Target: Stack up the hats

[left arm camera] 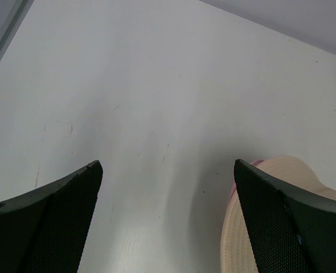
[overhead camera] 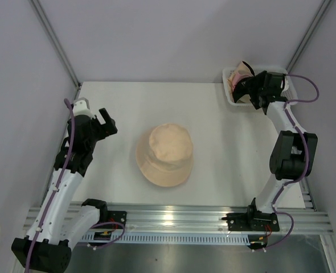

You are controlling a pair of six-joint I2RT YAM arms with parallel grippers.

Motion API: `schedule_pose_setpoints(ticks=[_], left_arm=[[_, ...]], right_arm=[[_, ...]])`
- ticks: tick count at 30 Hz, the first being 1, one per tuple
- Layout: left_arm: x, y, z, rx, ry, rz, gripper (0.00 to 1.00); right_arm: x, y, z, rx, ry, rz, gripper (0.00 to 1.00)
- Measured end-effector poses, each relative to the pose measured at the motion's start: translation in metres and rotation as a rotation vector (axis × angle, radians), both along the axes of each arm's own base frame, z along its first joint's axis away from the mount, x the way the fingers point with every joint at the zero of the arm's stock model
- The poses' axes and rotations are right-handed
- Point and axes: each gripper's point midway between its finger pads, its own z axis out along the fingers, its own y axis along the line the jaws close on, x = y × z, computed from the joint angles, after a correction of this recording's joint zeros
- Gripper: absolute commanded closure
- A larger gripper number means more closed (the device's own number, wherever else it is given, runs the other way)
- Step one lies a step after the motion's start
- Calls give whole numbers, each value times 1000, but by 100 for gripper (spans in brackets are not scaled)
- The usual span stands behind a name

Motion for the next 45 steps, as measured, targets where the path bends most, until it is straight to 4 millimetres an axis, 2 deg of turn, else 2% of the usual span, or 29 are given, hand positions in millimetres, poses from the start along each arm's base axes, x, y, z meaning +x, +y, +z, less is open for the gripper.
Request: schedule_pose_setpoints(ticks=[2, 8, 13, 16, 17, 19, 20, 25, 28, 30, 32, 36, 37, 38, 39, 42, 43, 45], left_arm=[[-1, 1, -3, -3, 5, 1, 0], [-2, 4, -9, -9, 16, 10, 0], [-1, 9, -9, -7, 14, 26, 1], [-1, 15, -9, -5, 12, 43, 1], [-1, 17, -9, -5, 10, 48, 0], [-1, 21, -10, -5, 5, 61, 0], [-1, 22, -11, -5, 6, 66, 0], [0, 25, -12, -14, 4, 67, 1], [1, 25, -10, -23, -7, 60, 1], [2, 25, -9, -31, -14, 55, 1], [3, 22, -9, -43, -17, 41, 1], [3, 14, -6, -68, -27, 4, 0], [2, 13, -5, -73, -32, -2, 0], [1, 10, -3, -85, -40, -11, 1], [1, 8, 0, -96, -48, -20, 1], [-1, -7, 13, -165, -75, -76, 0], [-1, -13, 21, -195, -93, -99, 0], [0, -23, 39, -247, -134, -141, 1]], right_arm=[[0, 1, -1, -8, 4, 1, 6], [5, 6, -9, -32, 19, 4, 23], [41, 6, -27, -52, 48, 23, 35], [50, 6, -35, -63, 70, 33, 43], [51, 6, -38, -68, 80, 37, 59], [48, 6, -43, -86, 99, 51, 77], [47, 6, -44, -92, 105, 57, 98], [46, 4, -36, -113, 104, 91, 100], [49, 4, -21, -135, 75, 132, 100], [49, 7, -2, -150, 34, 175, 100], [50, 13, 26, -168, -30, 227, 100], [42, 41, 116, -197, -240, 371, 100], [36, 52, 144, -203, -311, 416, 100], [25, 66, 183, -209, -405, 475, 100], [19, 75, 199, -214, -449, 505, 100], [-19, 119, 274, -220, -654, 658, 100], [-33, 134, 293, -218, -714, 712, 100], [-63, 171, 317, -198, -807, 835, 100]])
